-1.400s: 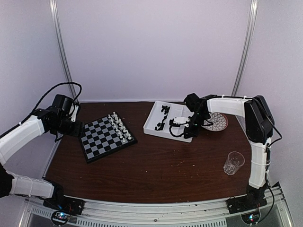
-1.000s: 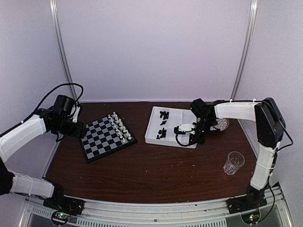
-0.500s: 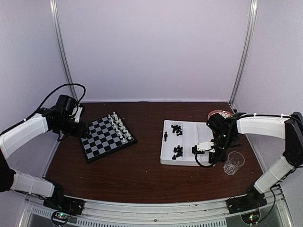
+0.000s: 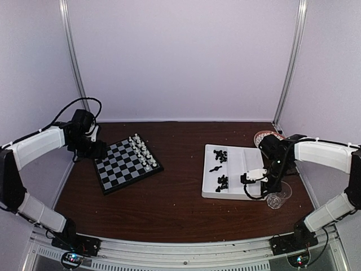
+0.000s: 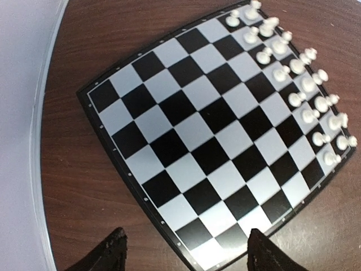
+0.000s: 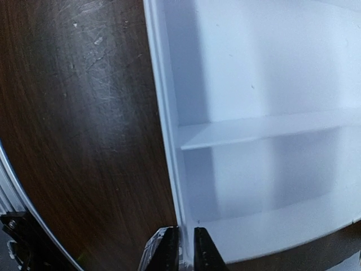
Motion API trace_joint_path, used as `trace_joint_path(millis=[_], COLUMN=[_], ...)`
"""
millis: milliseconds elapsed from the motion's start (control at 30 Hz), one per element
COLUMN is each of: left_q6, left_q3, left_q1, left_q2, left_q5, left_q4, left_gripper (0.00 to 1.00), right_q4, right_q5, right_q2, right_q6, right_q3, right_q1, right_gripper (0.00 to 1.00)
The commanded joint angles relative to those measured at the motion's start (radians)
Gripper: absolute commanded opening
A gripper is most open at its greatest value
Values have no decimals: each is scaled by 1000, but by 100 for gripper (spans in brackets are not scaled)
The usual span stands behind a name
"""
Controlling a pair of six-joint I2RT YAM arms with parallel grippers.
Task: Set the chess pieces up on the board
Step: Move the storage box to the center of the board, then position the chessboard at the center of the board.
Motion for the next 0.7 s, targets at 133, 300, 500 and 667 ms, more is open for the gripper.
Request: trace_joint_path(millis=[133, 300, 500, 667], left_q6=[-60, -59, -20, 19], left_q3=[402, 639, 921, 1143], left_q1=[68, 118, 172, 186], left_q2=[428, 637, 862, 1026], left_q5=[-112, -77, -32, -30], left_q4=[-6, -32, -89, -199], left_gripper=[71, 59, 17, 0], right_q4=[-142, -112, -74, -101], right_q5=[-199, -242, -250, -271], right_q2=[-224, -345, -461, -507], right_q6=[39, 123, 189, 223], right_q3=[98, 68, 21, 11], right_q1=[-15, -13, -12, -11], right_gripper=[47, 49, 49, 48])
